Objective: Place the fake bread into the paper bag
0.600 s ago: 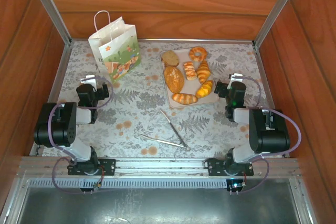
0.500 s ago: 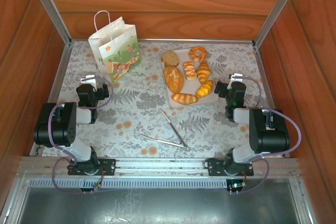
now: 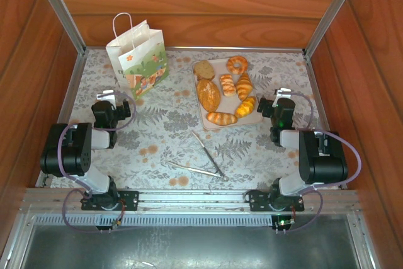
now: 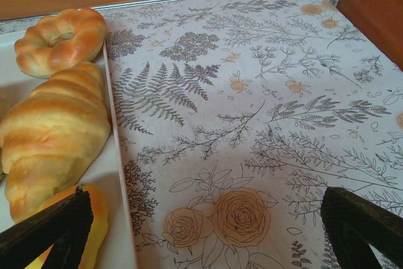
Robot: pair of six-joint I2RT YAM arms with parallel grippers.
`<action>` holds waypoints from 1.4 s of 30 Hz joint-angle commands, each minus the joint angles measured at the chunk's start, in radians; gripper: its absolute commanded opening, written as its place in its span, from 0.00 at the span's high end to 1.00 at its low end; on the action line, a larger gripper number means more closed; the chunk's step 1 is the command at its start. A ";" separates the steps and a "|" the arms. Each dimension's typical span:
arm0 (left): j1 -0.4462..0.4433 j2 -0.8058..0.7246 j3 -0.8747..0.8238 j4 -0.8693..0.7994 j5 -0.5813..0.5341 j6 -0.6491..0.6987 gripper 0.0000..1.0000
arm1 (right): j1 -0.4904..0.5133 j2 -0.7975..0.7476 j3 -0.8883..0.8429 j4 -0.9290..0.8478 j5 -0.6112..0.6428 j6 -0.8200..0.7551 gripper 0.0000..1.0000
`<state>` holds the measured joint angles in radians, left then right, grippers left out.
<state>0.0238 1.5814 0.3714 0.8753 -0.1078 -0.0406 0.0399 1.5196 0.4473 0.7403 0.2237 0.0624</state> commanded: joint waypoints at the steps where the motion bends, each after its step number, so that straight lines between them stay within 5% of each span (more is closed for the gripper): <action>1: -0.005 -0.004 0.022 0.017 0.005 0.010 0.00 | 0.006 0.007 0.007 0.002 0.003 -0.007 0.00; 25: -0.005 -0.082 0.002 0.005 0.029 0.022 0.07 | 0.006 -0.049 -0.023 0.013 -0.009 -0.012 0.00; 31: -0.014 -0.296 -0.014 -0.118 -0.005 0.009 0.00 | 0.007 -0.273 -0.006 -0.234 -0.050 -0.003 0.00; 33: -0.016 -0.380 0.004 -0.178 -0.012 -0.089 0.00 | 0.007 -0.371 0.017 -0.379 -0.089 0.011 0.00; 37: -0.020 -0.480 0.140 -0.387 0.082 -0.190 0.00 | 0.006 -0.547 0.088 -0.678 -0.166 0.087 0.00; 42: -0.075 -0.516 0.312 -0.570 0.161 -0.190 0.00 | 0.007 -0.700 0.127 -0.829 -0.363 0.166 0.00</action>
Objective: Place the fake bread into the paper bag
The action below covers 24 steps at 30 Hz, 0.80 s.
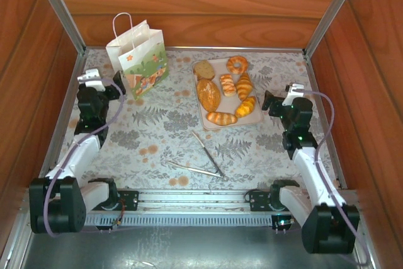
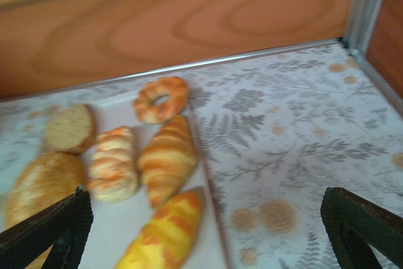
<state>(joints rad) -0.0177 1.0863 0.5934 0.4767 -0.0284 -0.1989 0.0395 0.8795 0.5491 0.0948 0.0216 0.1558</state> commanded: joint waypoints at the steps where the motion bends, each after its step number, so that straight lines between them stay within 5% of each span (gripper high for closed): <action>1: -0.045 -0.013 0.139 -0.229 0.113 -0.019 0.00 | 0.007 -0.074 0.041 -0.215 -0.215 0.079 0.00; 12: -0.133 0.348 0.851 -0.955 0.214 0.196 0.03 | 0.009 0.009 0.188 -0.382 -0.477 0.067 0.00; 18: -0.130 0.497 1.052 -1.090 0.268 0.280 0.05 | 0.011 0.014 0.181 -0.371 -0.490 0.068 0.00; 24: -0.111 0.619 1.189 -1.147 0.292 0.283 0.19 | 0.010 -0.010 0.180 -0.397 -0.480 0.053 0.00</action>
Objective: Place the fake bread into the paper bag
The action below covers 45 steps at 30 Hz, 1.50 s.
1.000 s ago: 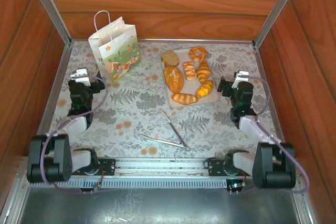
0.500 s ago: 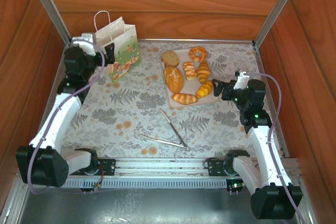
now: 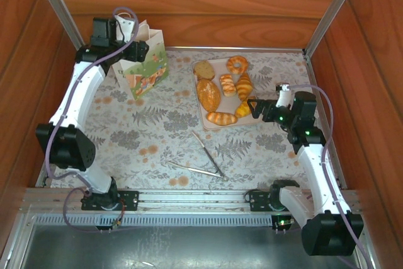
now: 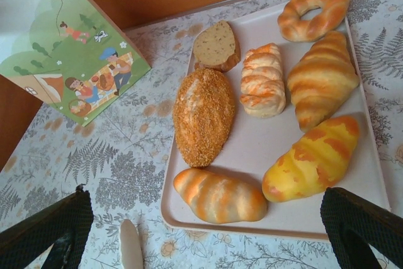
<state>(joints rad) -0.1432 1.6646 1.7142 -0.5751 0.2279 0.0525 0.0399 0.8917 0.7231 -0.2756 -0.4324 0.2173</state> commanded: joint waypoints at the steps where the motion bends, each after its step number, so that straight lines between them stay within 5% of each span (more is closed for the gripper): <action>1: 0.016 0.062 0.090 -0.105 0.039 0.035 0.21 | 0.011 -0.028 0.006 -0.033 -0.025 -0.010 0.00; 16: 0.015 0.203 0.249 -0.244 -0.054 0.105 0.40 | 0.011 -0.051 -0.003 -0.036 -0.019 -0.024 0.00; 25: 0.015 0.188 0.265 -0.269 -0.063 0.118 0.75 | 0.010 -0.052 0.002 -0.042 -0.009 -0.032 0.00; 29: 0.007 0.164 0.266 -0.277 -0.047 0.110 0.99 | 0.010 -0.051 0.007 -0.040 -0.002 -0.034 0.00; 34: -0.027 0.102 0.256 -0.281 -0.086 0.103 1.00 | 0.010 -0.051 0.014 -0.040 0.005 -0.029 0.00; 45: -0.190 -0.103 0.157 -0.312 -0.351 -0.001 1.00 | 0.011 -0.042 0.037 -0.086 0.049 -0.025 0.00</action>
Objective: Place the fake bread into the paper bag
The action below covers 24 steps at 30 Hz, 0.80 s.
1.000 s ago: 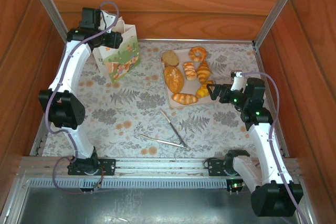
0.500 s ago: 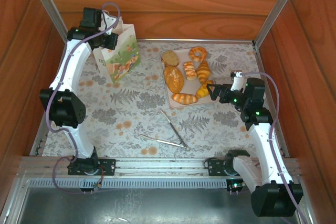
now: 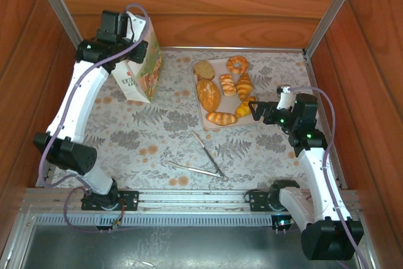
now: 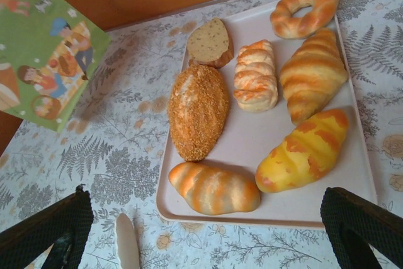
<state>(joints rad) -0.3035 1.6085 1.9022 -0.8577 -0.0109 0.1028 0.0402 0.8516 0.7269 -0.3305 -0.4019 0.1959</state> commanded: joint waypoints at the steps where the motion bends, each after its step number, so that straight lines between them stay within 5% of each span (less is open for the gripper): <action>1: -0.043 -0.059 -0.041 -0.033 -0.130 -0.060 1.00 | 0.010 -0.002 0.034 -0.033 0.018 -0.003 0.00; 14: -0.242 -0.135 -0.160 -0.062 -0.397 -0.278 1.00 | 0.009 0.003 0.028 -0.041 0.018 0.011 0.00; 23: -0.309 -0.023 -0.176 -0.071 -0.450 -0.410 1.00 | 0.010 0.004 0.026 -0.047 0.012 0.006 0.00; 24: -0.310 -0.012 -0.167 -0.071 -0.437 -0.414 0.94 | 0.010 0.003 0.033 -0.057 0.017 -0.004 0.00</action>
<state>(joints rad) -0.5957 1.5478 1.7222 -0.9081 -0.4198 -0.2520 0.0402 0.8528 0.7391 -0.3603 -0.3859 0.2008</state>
